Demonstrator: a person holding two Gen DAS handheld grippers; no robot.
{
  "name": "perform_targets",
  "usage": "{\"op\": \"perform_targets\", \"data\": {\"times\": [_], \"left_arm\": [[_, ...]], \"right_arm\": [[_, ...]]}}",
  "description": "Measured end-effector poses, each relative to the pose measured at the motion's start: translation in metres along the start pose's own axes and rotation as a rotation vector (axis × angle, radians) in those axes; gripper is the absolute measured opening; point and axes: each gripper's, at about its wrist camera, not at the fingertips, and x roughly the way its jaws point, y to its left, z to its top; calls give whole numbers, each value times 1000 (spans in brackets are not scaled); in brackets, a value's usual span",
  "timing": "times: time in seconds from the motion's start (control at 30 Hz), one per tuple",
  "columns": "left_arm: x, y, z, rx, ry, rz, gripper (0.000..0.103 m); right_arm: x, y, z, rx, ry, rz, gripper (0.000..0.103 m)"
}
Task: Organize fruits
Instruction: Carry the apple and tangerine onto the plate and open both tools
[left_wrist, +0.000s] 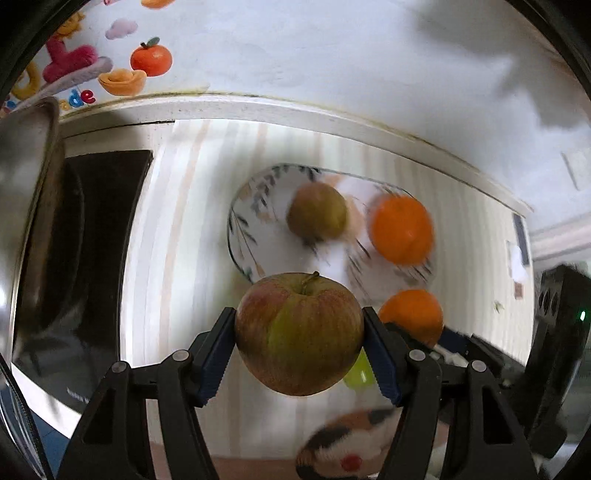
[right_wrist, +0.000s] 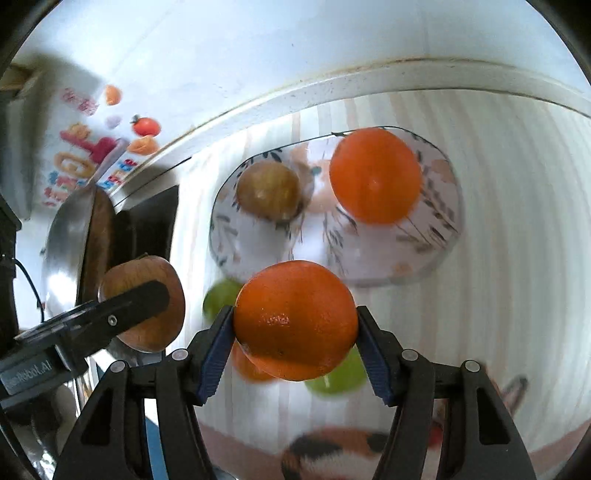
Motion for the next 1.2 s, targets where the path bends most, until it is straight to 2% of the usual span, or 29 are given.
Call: {"op": "perform_targets", "data": {"times": [0.2,0.37,0.47,0.5,0.53,0.57,0.6,0.63,0.67,0.7,0.83,0.97,1.2], "left_arm": [[44,20,41,-19,92,56,64],[70,25,55,-40,166,44,64],[81,24,59,-39,196,44,65],[84,24,59,-40,204,42,65],[85,25,59,-43,208,40,65],[86,25,59,-43,208,38,66],[86,25,59,-41,203,34,73],[83,25,58,-39,191,30,79],[82,26,59,-40,179,30,88],[78,27,59,-44,165,26,91],[64,28,58,-46,136,24,93],[51,30,53,-38,100,55,93],[21,25,30,-26,36,82,93]], "right_arm": [[51,6,29,14,61,-34,66],[73,10,36,6,85,-56,67],[83,9,40,19,108,-34,67],[86,8,42,28,121,-27,69],[87,8,43,34,128,-12,79],[86,7,44,36,131,-2,86],[83,7,44,32,126,-9,95],[80,9,45,29,124,-14,96],[79,10,45,28,126,-18,96],[77,11,45,29,129,-25,96],[61,8,42,18,113,-83,96],[40,4,39,9,76,-151,96],[4,-6,33,-7,16,-257,96]]}}
